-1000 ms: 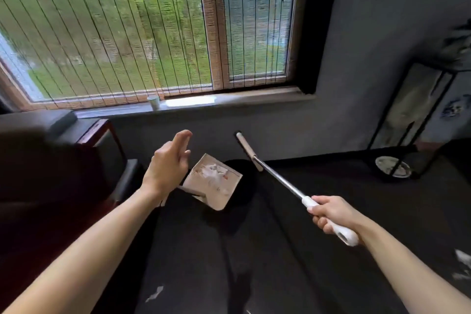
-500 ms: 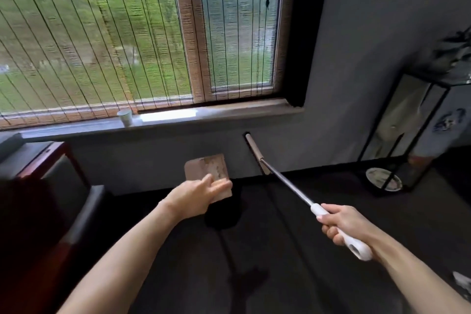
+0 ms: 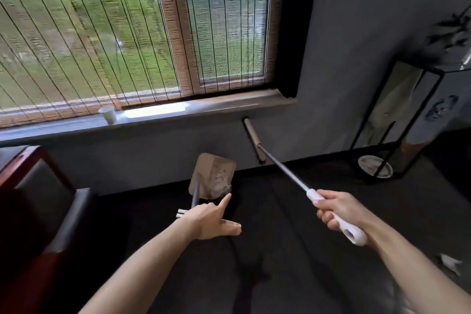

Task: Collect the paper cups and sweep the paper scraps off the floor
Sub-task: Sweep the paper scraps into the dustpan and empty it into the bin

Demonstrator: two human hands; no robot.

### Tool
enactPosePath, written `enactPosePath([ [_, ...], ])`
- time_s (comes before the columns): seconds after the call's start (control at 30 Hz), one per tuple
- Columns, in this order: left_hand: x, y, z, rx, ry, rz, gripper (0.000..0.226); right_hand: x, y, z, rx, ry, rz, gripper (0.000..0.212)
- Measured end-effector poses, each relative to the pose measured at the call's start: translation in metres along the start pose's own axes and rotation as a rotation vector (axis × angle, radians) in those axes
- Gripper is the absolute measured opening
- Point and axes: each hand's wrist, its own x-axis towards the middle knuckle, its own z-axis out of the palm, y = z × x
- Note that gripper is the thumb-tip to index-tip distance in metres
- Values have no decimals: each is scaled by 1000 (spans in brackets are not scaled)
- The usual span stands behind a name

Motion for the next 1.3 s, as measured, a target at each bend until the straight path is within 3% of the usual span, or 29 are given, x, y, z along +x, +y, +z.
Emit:
enactPosePath([
  [0.23,-1,-11,18,25,-13,-41,97,7,-5,5,2,7,-20,34],
  [0.43,5,2,16,177,164,7,98,12,0,14,27,-16,-6,29],
  [0.63,7,10,15,428,299,186,105,15,15,24,54,-57,18,14],
  [0.93,-20,-7,-12,607,417,230,105,20,16,30,91,-99,31,10],
  [1.1,-24,-10,-2,669,372,250,106,14,15,33,136,-120,27,13],
  [1.3,-4,13,38,552,232,209,101,16,27,22,82,-101,37,27],
])
